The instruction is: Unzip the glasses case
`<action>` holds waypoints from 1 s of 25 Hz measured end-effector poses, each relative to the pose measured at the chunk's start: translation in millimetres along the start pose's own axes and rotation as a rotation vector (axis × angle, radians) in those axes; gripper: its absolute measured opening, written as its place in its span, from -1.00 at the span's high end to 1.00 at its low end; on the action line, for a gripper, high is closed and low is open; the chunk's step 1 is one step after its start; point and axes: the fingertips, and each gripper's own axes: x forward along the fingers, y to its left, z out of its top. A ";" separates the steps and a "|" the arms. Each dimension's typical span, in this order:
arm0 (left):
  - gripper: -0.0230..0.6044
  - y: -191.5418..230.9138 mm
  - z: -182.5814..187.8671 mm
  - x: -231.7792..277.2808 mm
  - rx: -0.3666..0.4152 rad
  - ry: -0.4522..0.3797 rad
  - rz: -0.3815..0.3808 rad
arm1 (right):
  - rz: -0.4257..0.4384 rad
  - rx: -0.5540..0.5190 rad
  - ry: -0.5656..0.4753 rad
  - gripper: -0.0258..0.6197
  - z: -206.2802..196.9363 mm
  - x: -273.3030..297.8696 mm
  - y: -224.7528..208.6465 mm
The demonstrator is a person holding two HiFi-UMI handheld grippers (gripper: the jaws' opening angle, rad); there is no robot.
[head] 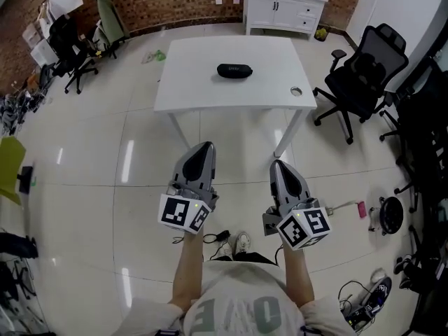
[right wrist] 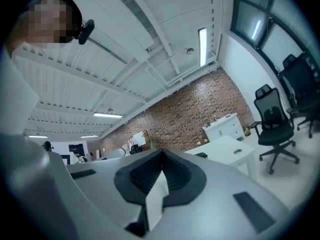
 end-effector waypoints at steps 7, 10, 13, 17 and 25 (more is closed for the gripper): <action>0.91 -3.5 0.5 -34.0 -0.032 0.014 0.001 | -0.012 -0.024 0.006 0.92 -10.3 -22.2 23.2; 0.91 -8.5 1.8 -38.9 -0.028 0.016 0.001 | -0.025 -0.051 0.008 0.92 -10.5 -30.4 25.1; 0.91 -13.8 5.8 -40.7 -0.016 0.011 -0.005 | -0.027 -0.078 -0.002 0.92 -6.1 -35.0 27.5; 0.91 -13.7 7.6 -42.1 -0.022 0.011 -0.010 | -0.034 -0.088 -0.017 0.92 -1.6 -34.6 27.7; 0.91 -6.9 5.8 -41.7 -0.033 0.023 0.004 | -0.052 -0.080 -0.024 0.92 2.8 -29.6 17.9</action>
